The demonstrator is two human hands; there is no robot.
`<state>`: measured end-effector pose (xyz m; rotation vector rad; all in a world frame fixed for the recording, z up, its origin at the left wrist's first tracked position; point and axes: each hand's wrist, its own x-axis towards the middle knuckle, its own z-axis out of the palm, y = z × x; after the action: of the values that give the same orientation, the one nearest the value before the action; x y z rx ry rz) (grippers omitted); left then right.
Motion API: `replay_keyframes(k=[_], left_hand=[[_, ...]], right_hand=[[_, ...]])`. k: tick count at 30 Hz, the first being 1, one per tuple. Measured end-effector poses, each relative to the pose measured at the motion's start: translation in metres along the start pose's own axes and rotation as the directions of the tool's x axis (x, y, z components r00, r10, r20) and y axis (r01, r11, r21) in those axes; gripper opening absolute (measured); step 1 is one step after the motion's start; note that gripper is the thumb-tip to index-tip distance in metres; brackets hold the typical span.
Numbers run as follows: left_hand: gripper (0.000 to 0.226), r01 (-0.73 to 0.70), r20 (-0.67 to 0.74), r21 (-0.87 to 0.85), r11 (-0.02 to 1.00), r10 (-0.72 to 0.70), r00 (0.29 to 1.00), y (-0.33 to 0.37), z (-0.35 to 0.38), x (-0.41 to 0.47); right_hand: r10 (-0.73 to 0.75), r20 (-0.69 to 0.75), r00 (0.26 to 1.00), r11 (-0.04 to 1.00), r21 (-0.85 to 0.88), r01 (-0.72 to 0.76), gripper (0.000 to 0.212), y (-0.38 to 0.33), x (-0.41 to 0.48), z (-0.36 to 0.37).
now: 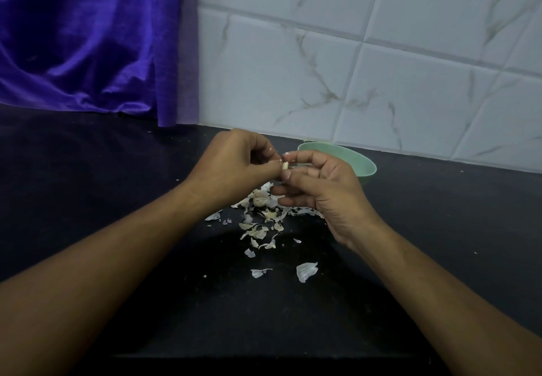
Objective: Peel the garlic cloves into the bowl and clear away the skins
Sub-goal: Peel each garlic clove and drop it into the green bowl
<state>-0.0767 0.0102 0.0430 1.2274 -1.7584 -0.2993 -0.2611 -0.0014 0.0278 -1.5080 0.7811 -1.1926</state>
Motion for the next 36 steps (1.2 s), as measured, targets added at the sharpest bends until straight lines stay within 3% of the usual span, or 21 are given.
replay_keyframes(k=[13, 23, 30, 36], left_hand=[[0.013, -0.024, 0.048, 0.159, 0.987, 0.016, 0.999, -0.004, 0.000, 0.003], [0.015, 0.003, 0.072, 0.246, 0.969, -0.021, 0.997, -0.009, -0.002, 0.004], [0.025, 0.023, 0.057, 0.259, 0.966, -0.040, 0.998, -0.011, -0.006, 0.004], [0.006, 0.039, 0.092, 0.241, 0.970, -0.063, 0.994, -0.011, -0.005, 0.004]], right_hand=[[-0.055, -0.009, 0.998, 0.996, -0.065, 0.054, 0.014, 0.003, 0.000, 0.003], [0.004, -0.048, 0.999, 0.996, 0.090, 0.000, 0.019, 0.003, 0.004, -0.003], [-0.181, -0.112, 0.977, 0.983, -0.058, 0.176, 0.013, -0.004, 0.003, -0.005], [-0.454, -0.181, 0.873, 0.871, -0.297, 0.391, 0.018, -0.008, 0.008, -0.020]])
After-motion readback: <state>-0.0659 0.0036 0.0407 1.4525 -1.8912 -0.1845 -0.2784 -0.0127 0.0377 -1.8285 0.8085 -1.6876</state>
